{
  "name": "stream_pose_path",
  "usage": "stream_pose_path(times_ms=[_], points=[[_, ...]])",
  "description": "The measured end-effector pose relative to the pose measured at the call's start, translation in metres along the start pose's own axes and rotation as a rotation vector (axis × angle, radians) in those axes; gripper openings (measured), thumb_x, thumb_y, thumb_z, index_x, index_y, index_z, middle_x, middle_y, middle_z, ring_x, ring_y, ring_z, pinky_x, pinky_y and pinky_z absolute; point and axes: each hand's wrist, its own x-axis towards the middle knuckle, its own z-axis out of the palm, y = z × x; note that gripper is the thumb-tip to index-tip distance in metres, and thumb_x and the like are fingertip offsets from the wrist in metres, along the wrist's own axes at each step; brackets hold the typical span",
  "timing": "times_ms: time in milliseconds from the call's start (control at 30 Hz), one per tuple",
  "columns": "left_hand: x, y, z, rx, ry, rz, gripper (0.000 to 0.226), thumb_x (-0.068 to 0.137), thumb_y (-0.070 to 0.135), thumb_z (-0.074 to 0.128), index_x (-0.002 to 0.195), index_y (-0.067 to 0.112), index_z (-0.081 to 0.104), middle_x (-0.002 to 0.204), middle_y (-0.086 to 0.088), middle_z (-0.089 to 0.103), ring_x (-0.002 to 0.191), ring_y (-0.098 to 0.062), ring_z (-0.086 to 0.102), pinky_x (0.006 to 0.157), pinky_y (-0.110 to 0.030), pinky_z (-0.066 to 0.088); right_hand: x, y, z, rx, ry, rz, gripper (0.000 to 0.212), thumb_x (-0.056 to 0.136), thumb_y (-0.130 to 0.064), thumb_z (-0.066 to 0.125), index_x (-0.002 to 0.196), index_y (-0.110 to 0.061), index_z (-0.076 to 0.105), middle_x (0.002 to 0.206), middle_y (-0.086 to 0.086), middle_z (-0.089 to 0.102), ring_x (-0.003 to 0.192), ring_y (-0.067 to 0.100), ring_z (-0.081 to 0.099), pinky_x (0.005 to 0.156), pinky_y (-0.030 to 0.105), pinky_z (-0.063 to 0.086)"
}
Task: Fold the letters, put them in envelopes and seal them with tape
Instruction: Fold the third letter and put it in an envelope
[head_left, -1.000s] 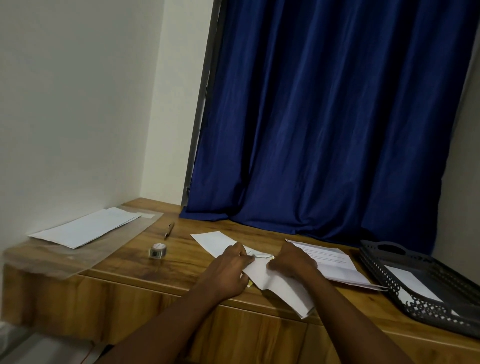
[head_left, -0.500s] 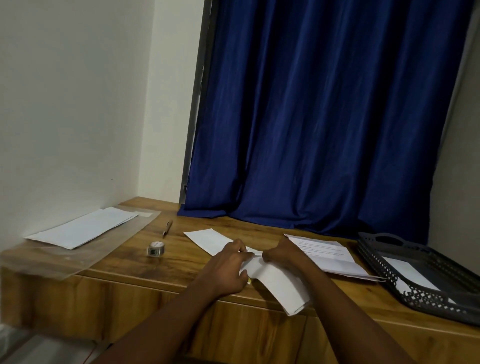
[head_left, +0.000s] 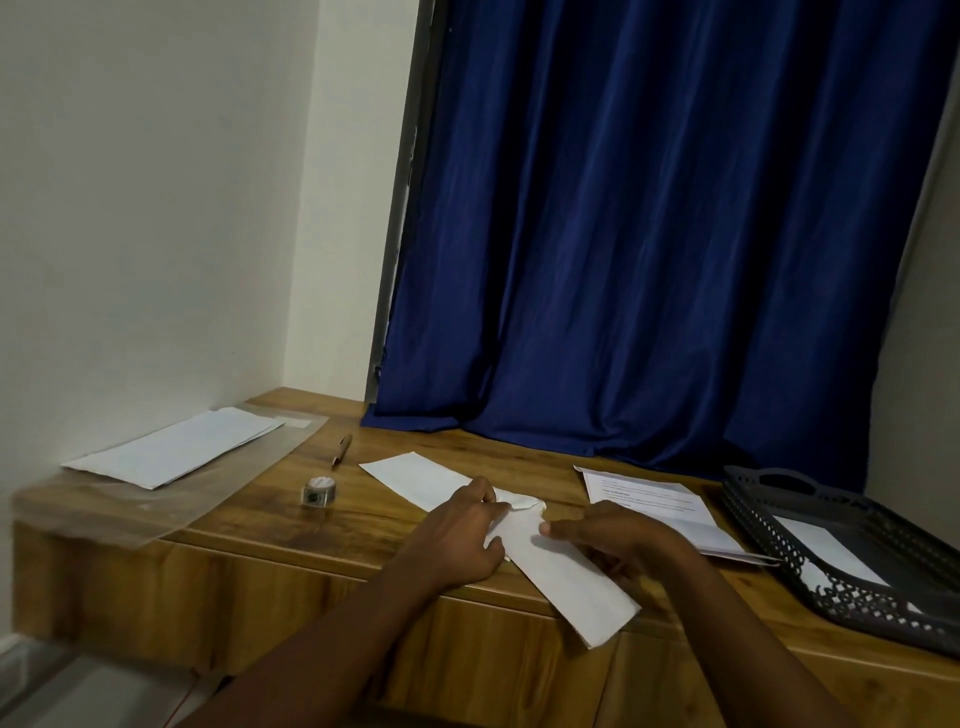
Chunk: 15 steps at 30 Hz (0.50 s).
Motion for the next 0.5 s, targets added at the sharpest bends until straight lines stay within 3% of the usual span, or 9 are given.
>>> stream_pose_path(times_ms=[167,333,500], points=[[0.0,0.0,0.0,0.004,0.006,0.003,0.056,0.096,0.034,0.062,0.15,0.022,0.051,0.135,0.001,0.044,0.117,-0.015,0.051,0.089,-0.024,0.047,-0.016,0.031,-0.022,0.102,-0.078,-0.031,0.048,0.077,-0.041,0.087,0.114,-0.022,0.065,0.107,0.007,0.074,0.097,0.024,0.072,0.064,0.028,0.058],[0.0,0.001,-0.002,0.034,0.007,0.029,0.056,0.096,0.032,0.061,0.15,0.024,0.05,0.137,0.003,0.044,0.114,-0.013,0.052,0.087,-0.023,0.051,-0.011,0.024,-0.01,0.382,0.007,-0.074,0.04,0.08,-0.015,0.086,0.114,-0.015,0.065,0.097,0.009,0.073,0.08,0.019,0.073,0.051,0.023,0.055],[0.0,0.001,-0.001,0.047,0.014,0.045,0.055,0.097,0.033,0.058,0.151,0.025,0.049,0.137,0.003,0.045,0.117,-0.013,0.051,0.084,-0.021,0.046,0.003,-0.002,0.019,0.494,0.111,-0.1,0.04,0.077,-0.017,0.089,0.109,-0.018,0.065,0.105,0.011,0.07,0.094,0.026,0.07,0.057,0.03,0.058]])
